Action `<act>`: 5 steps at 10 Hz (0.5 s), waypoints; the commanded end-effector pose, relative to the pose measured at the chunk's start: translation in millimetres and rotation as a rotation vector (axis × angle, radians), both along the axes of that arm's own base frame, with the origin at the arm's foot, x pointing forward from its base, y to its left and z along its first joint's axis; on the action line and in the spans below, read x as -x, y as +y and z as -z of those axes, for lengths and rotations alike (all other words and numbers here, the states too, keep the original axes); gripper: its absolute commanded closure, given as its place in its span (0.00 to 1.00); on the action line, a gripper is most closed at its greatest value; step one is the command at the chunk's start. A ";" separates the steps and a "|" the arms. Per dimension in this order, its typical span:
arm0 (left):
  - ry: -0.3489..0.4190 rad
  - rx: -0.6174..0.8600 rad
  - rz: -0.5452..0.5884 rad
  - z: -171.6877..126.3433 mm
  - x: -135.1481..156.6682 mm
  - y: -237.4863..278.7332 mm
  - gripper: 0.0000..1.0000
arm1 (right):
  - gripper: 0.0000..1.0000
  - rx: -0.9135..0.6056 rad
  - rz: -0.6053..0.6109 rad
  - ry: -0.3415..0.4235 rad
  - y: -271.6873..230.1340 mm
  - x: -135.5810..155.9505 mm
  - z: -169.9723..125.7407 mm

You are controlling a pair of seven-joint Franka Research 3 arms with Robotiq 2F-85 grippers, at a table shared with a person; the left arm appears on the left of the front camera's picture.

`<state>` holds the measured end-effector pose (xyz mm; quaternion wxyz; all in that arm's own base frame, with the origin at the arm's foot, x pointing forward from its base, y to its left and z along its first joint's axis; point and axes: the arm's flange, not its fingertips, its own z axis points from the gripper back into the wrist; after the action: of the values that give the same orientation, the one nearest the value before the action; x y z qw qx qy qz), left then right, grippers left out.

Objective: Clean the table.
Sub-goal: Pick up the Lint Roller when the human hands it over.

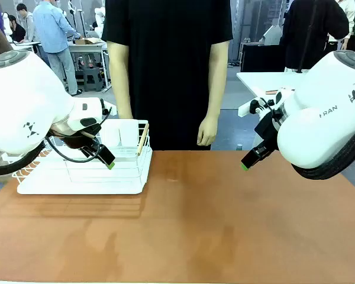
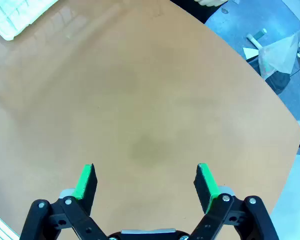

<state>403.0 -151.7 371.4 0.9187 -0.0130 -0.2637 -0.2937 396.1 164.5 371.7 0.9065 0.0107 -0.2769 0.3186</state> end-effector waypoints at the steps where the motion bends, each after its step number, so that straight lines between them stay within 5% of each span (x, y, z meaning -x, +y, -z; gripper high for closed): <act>1: -0.003 0.001 0.000 -0.8 -0.4 -0.3 0.00 | 0.00 0.000 0.000 0.000 0.0 0.0 0.0; 5: -0.003 0.001 0.000 -0.8 -0.4 -0.3 0.00 | 0.00 0.000 0.000 0.000 0.0 0.0 0.0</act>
<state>402.8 -152.1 371.4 0.9185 -0.0130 -0.2637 -0.2942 396.2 164.2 371.7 0.9064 0.0104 -0.2769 0.3187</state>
